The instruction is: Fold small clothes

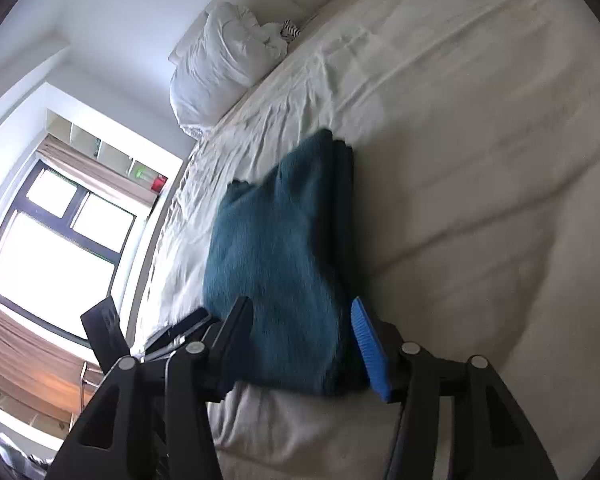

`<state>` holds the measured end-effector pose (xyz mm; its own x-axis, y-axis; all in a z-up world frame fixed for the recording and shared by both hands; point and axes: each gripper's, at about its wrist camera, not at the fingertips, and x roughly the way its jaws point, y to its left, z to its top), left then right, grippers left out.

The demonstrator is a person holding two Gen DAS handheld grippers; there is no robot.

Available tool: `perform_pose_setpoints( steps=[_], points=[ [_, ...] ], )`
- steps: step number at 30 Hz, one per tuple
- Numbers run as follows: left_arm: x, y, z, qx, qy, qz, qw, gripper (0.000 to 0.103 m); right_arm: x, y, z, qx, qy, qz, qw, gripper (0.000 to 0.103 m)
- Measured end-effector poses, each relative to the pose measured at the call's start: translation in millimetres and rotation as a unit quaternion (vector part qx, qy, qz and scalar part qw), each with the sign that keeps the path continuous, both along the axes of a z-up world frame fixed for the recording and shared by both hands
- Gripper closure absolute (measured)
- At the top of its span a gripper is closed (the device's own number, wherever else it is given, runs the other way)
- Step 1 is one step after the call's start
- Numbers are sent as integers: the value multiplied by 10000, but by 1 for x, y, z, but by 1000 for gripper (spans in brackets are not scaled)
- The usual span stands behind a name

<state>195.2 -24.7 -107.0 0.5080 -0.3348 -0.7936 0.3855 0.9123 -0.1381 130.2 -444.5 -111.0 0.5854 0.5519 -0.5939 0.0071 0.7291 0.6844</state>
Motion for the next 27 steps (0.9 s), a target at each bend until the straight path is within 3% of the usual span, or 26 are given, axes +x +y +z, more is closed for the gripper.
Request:
perform_pose_setpoints(
  steps=[6, 10, 14, 16, 21, 23, 27],
  points=[
    [8, 15, 8, -22, 58, 208, 9998, 44, 30, 3, -6, -118, 147, 164, 9997, 39],
    [21, 27, 15, -40, 33, 371, 9993, 38, 46, 4, -17, -201, 326, 172, 9991, 35],
    [47, 40, 18, -416, 178, 511, 9977, 31, 64, -1, -32, -60, 540, 194, 9983, 34],
    [69, 42, 11, -726, 517, 533, 9946, 30, 73, 2, -40, -19, 637, 285, 9976, 34],
    [107, 41, -17, -1396, 1538, 419, 9773, 30, 86, 12, -50, -39, 759, 419, 9962, 39],
    [116, 42, -25, -1653, 1760, 434, 9694, 37, 89, 18, -49, -181, 780, 549, 9953, 44],
    [122, 34, -23, -1549, 1829, 383, 9701, 47, 96, 28, -49, -475, 923, 611, 9927, 61]
  ],
)
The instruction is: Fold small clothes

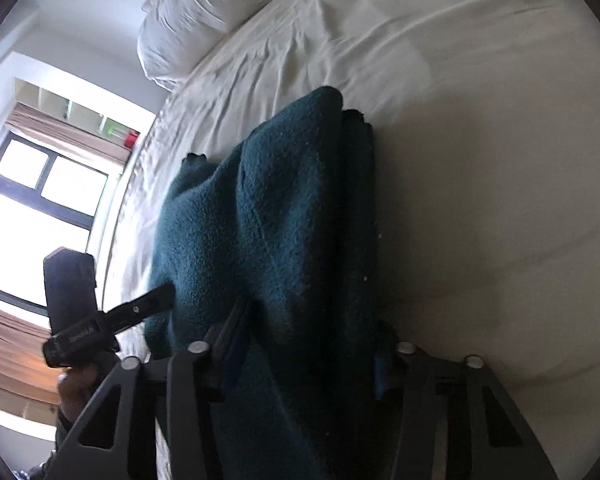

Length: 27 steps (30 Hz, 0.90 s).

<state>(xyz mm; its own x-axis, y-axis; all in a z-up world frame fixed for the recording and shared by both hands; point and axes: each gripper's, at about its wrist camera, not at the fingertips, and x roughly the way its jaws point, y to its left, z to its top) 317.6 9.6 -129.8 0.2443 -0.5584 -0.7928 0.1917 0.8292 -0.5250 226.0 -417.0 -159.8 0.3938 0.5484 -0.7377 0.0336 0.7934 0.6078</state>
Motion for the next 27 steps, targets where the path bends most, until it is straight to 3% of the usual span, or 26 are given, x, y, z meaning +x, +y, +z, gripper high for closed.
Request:
perform_pose_setpoints(
  steps=[5, 9, 11, 16, 20, 23, 27],
  points=[
    [-3, -3, 9, 186, -177, -25, 9997, 61, -2, 17, 14, -639, -42, 11, 9979, 74],
    [-13, -2, 21, 203, -303, -17, 9993, 67, -11, 44, 38, -1597, -310, 120, 9866, 78],
    [-19, 2, 29, 191, -349, -16, 9992, 69, -19, 56, 53, -1804, -496, 144, 9822, 78],
    [-42, 29, 65, 331, -708, 49, 9969, 70, -44, 89, 92, -1949, -944, 287, 9758, 79],
    [-67, 70, 89, 420, -877, 114, 9952, 69, -61, 123, 109, -1717, -1120, 462, 9777, 79],
    [-93, 110, 96, 540, -911, 205, 9942, 69, -71, 152, 110, -1468, -1158, 665, 9801, 79],
    [-120, 154, 83, 720, -862, 316, 9932, 69, -84, 194, 92, -1233, -1042, 959, 9822, 79]
  ],
)
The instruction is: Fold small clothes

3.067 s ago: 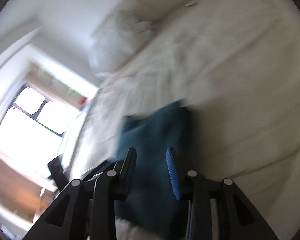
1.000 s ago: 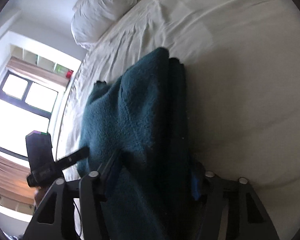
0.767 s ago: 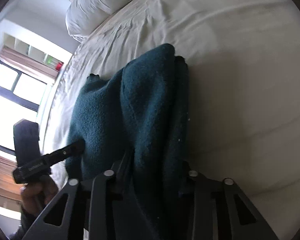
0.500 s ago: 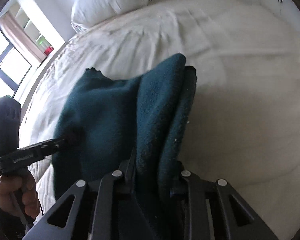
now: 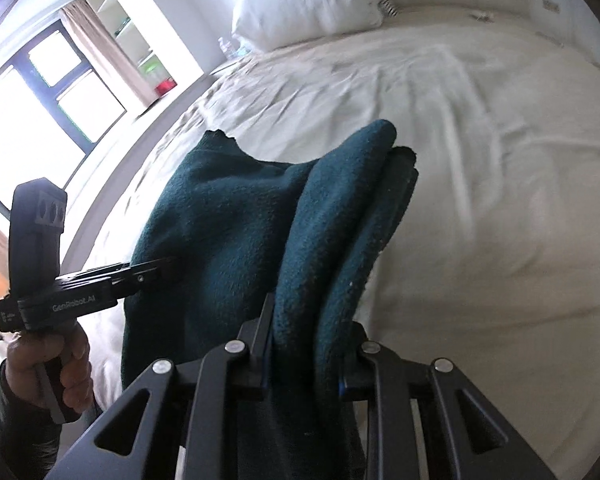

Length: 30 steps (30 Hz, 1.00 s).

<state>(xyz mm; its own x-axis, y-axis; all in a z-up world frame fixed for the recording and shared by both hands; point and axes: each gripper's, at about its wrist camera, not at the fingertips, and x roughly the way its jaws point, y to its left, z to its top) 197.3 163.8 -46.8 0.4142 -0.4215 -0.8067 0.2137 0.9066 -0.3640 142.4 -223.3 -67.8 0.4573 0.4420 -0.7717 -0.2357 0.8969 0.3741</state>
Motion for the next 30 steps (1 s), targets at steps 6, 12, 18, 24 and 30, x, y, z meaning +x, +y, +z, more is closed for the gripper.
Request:
perform_pose_setpoints(
  steps=[6, 12, 18, 24, 30],
  points=[
    [-27, 37, -41, -8, 186, 156, 9997, 68, -17, 29, -38, 327, 392, 65, 9987, 78],
    [-45, 44, -61, -106, -23, 249, 9996, 55, -14, 14, -81, 439, 717, -283, 9961, 59],
    [-56, 41, -59, 93, -330, 396, 9986, 51, -24, -5, -83, 905, 760, -603, 9912, 51],
    [-107, 34, 1, 829, -1558, 712, 9817, 47, -65, -28, -28, 763, -144, -975, 9922, 45],
    [-185, 20, 84, 1437, -3530, 1257, 9159, 0, -128, -35, 44, 303, -1683, -1411, 9751, 18]
  ],
)
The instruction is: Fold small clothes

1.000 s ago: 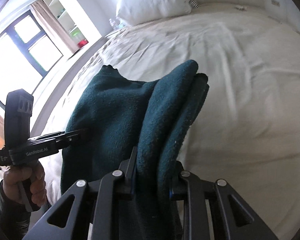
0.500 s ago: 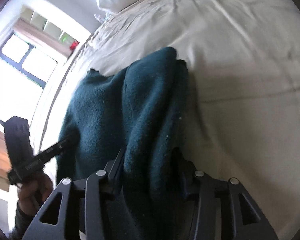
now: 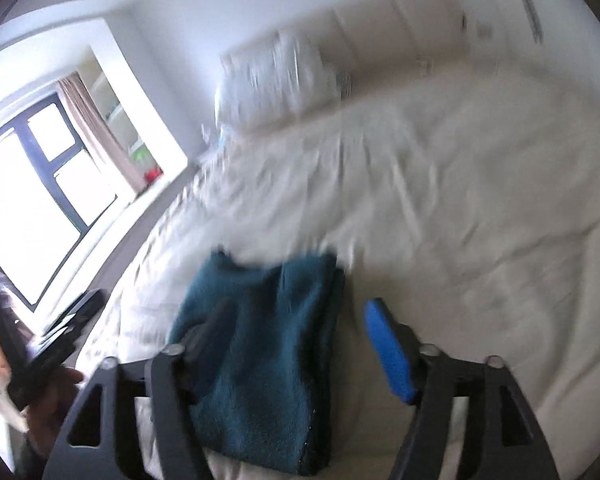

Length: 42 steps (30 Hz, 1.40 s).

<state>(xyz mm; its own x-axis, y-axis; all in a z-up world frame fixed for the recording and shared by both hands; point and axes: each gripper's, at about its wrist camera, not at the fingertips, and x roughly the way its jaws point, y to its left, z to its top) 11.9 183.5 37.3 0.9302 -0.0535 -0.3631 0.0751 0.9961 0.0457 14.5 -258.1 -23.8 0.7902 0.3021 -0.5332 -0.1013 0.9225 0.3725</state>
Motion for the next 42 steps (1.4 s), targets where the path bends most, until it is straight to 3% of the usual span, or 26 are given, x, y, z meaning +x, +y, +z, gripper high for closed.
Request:
perform_pose_setpoints(
  steps=[2, 3, 5, 10, 14, 19, 27, 34, 42],
  points=[
    [-24, -11, 17, 386, -370, 332, 9980, 0, -19, -2, 22, -102, -468, -168, 9987, 5],
    [-31, -15, 23, 532, -341, 477, 9969, 0, -29, -2, 32, -133, -685, -231, 9973, 0],
    [-40, -19, 30, 670, -169, 615, 9957, 0, -44, 0, 53, -167, -1132, -382, 9927, 0],
    [-56, -17, 40, 308, 100, 596, 9977, 0, -67, -2, 86, -268, -1557, -736, 9847, 0],
    [-55, -14, 29, 38, 664, 600, 9960, 0, -76, 3, 99, -409, -1663, -837, 9817, 0],
    [-36, -7, -7, -246, 1513, 640, 9861, 0, -72, 17, 88, -709, -996, -731, 9898, 0],
    [-10, -10, -69, -205, 2393, 578, 9690, 0, -48, 42, 23, -845, 357, -408, 9949, 0],
    [-3, -10, -96, -226, 2711, 506, 9610, 0, -43, 58, -12, -1121, 980, -247, 9885, 0],
    [2, -10, -100, -199, 2807, 516, 9582, 0, -44, 55, -14, -1072, 1088, -233, 9880, 0]
  ],
)
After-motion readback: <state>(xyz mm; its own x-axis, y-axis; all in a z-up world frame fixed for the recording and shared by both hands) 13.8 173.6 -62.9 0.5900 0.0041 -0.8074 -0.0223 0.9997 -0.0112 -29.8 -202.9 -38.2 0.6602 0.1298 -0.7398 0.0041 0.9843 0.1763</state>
